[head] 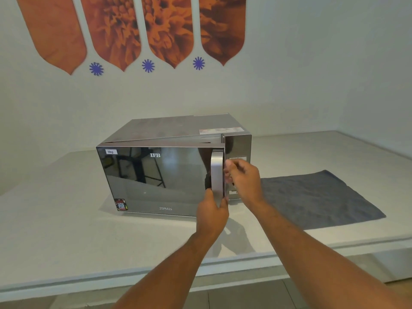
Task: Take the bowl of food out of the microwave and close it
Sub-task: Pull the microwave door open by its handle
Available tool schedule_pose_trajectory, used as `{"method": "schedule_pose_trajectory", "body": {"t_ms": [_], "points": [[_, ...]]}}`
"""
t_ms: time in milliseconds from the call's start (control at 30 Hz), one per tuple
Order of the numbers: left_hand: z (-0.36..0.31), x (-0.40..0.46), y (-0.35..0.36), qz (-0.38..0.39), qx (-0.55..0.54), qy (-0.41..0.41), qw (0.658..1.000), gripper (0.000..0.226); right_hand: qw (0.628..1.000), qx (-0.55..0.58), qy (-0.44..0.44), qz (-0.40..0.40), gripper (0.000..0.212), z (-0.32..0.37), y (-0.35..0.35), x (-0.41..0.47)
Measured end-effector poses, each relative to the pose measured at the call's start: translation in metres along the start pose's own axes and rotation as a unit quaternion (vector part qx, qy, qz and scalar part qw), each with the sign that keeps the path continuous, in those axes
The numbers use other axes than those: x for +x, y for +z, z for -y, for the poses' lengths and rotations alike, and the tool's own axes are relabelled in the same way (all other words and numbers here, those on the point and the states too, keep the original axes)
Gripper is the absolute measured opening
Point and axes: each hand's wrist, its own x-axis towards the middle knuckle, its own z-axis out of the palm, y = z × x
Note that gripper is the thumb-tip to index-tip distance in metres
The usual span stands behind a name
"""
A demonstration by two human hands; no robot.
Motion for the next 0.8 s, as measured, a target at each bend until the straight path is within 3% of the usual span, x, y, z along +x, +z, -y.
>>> {"method": "schedule_pose_trajectory", "body": {"t_ms": [133,233,300,400,500,600,800], "points": [[0.008,-0.026,-0.001,-0.049,0.019,0.016,0.999,0.037,1.000,0.016,-0.009,-0.007,0.017,0.012,-0.005,-0.003],[0.006,-0.043,-0.001,-0.082,-0.001,0.050,0.995,0.082,0.999,0.018,0.007,0.041,0.027,0.017,-0.004,-0.009],[-0.001,-0.052,-0.004,-0.141,0.073,0.134,0.978,0.097,0.997,0.051,0.017,0.058,0.025,0.020,-0.004,-0.016],[-0.005,-0.064,-0.002,-0.175,0.180,0.312,0.916,0.089,0.992,0.096,0.019,0.074,0.020,0.022,-0.004,-0.026],[-0.007,-0.077,-0.001,-0.135,0.187,0.379,0.896,0.066,0.991,0.095,0.019,0.088,0.014,0.024,-0.006,-0.032],[-0.008,-0.085,-0.004,-0.113,0.147,0.357,0.915,0.055,0.990,0.083,0.015,0.116,0.014,0.025,-0.008,-0.036],[-0.022,-0.093,-0.013,-0.082,0.051,0.181,0.979,0.064,0.976,0.097,0.013,0.197,0.018,0.040,-0.002,-0.042]]}}
